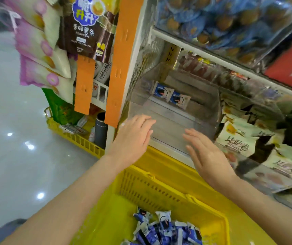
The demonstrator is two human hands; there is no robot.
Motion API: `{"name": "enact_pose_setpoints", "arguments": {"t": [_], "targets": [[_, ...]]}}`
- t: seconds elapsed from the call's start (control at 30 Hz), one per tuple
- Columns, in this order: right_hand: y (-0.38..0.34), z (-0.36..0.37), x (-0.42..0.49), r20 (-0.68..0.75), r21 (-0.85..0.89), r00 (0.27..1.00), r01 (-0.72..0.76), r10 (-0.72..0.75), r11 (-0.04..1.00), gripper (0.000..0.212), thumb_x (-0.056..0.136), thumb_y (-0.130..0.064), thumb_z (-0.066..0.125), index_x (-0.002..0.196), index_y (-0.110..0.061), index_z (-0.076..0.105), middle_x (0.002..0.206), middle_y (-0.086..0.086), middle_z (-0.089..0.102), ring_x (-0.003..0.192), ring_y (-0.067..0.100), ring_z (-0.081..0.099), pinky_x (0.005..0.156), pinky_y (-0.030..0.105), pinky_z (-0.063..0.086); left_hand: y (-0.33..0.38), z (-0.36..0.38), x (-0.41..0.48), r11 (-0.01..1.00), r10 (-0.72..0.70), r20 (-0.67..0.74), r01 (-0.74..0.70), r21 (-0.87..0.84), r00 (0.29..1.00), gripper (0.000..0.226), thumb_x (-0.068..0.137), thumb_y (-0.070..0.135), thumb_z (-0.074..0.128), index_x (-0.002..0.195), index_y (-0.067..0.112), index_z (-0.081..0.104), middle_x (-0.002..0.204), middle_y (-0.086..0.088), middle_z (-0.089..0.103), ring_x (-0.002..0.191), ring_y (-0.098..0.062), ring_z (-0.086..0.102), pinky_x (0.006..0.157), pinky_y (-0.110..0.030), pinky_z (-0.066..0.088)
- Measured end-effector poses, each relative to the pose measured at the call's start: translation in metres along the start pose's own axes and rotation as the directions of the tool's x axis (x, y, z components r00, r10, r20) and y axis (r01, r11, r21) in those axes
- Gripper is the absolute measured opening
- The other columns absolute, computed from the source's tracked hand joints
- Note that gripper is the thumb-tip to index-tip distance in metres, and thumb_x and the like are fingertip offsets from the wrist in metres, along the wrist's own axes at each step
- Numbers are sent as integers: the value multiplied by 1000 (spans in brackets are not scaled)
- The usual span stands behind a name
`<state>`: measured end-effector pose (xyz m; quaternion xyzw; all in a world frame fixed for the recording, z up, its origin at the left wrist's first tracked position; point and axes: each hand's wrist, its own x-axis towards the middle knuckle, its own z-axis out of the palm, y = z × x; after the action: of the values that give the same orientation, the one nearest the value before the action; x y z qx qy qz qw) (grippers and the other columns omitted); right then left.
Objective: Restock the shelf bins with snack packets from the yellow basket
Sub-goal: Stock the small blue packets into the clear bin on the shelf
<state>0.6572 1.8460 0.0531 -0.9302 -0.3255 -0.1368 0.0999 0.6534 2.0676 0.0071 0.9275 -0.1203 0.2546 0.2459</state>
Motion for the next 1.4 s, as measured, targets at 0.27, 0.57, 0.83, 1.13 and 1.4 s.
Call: {"name": "enact_pose_setpoints", "arguments": {"t": [0.27,0.57,0.83,1.13,1.4], "targets": [[2,82,-141,232,94,951,-229,202,969,24,96,-23,47,117,-18,57,110,-3,58,105,13,57,86,18,41,46,73,-106,991,-101,340,125,-49,935,31,100,26,31,126,22,47,123,8,47,115,-7,39,103,-23,24],[8,184,-258,850,20,425,-618,312,786,52,99,-31,43,146,-21,24,149,-1,29,133,17,35,107,30,34,61,181,-225,914,-102,940,403,-40,325,35,98,29,43,131,18,42,137,-4,41,117,-22,48,97,-35,41],[6,211,-263,837,-28,390,-670,384,742,66,93,-22,57,147,-15,20,150,5,30,137,23,30,110,34,31,73,218,-258,924,18,984,374,-83,175,35,88,30,60,119,16,52,127,-7,50,111,-21,51,90,-33,43],[6,218,-259,834,-122,320,-689,450,715,61,81,-39,68,130,-15,41,131,8,44,121,24,40,99,31,37,68,212,-259,958,32,972,270,-96,233,28,84,22,66,110,16,58,116,-5,49,102,-18,49,81,-27,38],[3,181,-236,608,125,472,-851,639,510,51,83,-38,67,124,-19,42,107,8,65,86,21,65,67,32,52,60,184,-233,627,-235,910,769,-128,343,13,87,23,63,84,22,50,84,5,56,66,-7,51,53,-13,40]]}}
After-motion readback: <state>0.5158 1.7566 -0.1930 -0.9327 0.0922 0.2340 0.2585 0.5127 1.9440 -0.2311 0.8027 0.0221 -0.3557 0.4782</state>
